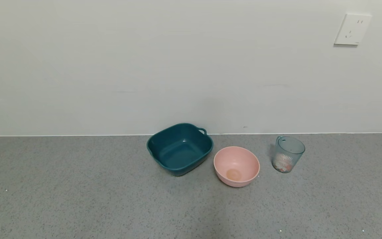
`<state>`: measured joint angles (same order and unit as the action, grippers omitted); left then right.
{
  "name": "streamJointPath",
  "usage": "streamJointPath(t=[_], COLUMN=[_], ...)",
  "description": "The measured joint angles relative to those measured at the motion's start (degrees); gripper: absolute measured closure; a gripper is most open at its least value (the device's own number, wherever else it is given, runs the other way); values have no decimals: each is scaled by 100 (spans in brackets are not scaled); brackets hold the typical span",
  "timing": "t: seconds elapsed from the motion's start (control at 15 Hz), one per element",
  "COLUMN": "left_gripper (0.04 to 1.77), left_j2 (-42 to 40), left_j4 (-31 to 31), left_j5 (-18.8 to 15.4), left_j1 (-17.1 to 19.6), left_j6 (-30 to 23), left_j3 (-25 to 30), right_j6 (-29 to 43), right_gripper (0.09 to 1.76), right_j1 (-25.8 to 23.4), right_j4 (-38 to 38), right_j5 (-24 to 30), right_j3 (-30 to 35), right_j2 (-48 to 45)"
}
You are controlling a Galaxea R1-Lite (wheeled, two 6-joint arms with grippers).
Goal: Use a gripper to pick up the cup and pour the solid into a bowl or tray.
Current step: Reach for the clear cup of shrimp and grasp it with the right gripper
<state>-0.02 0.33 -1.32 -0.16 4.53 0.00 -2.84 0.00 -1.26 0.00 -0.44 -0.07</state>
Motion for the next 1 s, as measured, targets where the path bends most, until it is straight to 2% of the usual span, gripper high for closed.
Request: streamJointPath(t=[0.27, 0.47, 0.73, 1.0], left_gripper=[9, 9, 9, 9], left_j2=[0, 0, 0, 0], left_j4=[2, 2, 2, 0], left_j5=[0, 0, 0, 2], left_j1=[0, 0, 0, 0], left_j6=[1, 1, 0, 1], left_j3=[0, 0, 0, 0], right_j6=[-11, -11, -5, 0], right_gripper=[14, 14, 14, 14], right_j1=[13, 22, 57, 74], right_j4=[-430, -725, -773, -736], right_j5=[35, 22, 71, 344], right_j3=[-433, -866, -1231, -1592], right_j2=[67, 447, 1463, 2856])
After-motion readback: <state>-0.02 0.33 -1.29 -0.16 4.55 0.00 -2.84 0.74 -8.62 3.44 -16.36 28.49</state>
